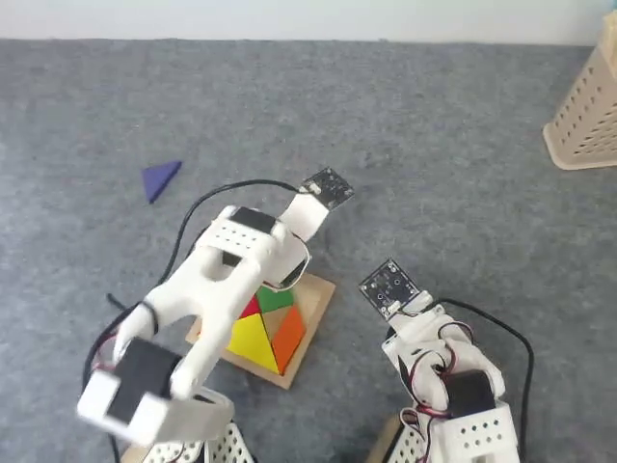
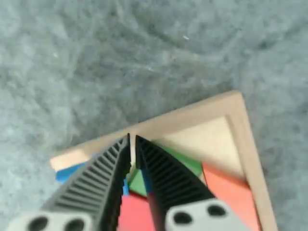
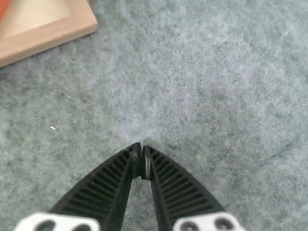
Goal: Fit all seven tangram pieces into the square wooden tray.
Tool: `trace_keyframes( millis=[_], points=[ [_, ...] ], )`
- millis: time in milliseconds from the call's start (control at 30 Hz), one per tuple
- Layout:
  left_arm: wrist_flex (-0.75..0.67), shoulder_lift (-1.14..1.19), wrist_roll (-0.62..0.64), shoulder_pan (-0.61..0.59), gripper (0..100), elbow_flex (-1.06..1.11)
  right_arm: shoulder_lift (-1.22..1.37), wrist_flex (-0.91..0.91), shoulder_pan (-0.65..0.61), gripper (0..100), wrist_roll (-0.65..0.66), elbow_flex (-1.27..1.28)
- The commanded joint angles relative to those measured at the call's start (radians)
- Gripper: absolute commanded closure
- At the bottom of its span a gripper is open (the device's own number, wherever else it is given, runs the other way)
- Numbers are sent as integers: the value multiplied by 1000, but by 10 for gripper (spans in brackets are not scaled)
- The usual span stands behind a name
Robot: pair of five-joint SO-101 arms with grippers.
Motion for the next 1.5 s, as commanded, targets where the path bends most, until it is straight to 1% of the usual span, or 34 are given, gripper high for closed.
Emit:
trace_keyframes(
  millis=[0,133,333,467,667,767,933,1133,1367,1467],
  points=[
    [20,-236,28,-63,988,54,-15,5,1,991,-6,18],
    [18,-345,32,-163,988,76,-15,5,1,991,-6,18],
    [18,-353,34,-219,988,104,-15,5,1,991,-6,18],
    [12,-285,37,-241,988,108,-15,5,1,991,-6,18],
    [-91,-127,38,-245,988,105,-15,5,1,991,-6,18],
    [-127,-61,75,-250,988,82,-15,5,1,991,-6,18],
    [-130,34,84,-278,988,4,-15,5,1,991,-6,18],
    [-124,81,78,-245,988,-59,-15,5,1,991,-6,18],
    [-83,81,68,-138,988,-65,-15,5,1,991,-6,18],
    [-84,81,60,-137,988,-68,-15,5,1,991,-6,18]
  ],
)
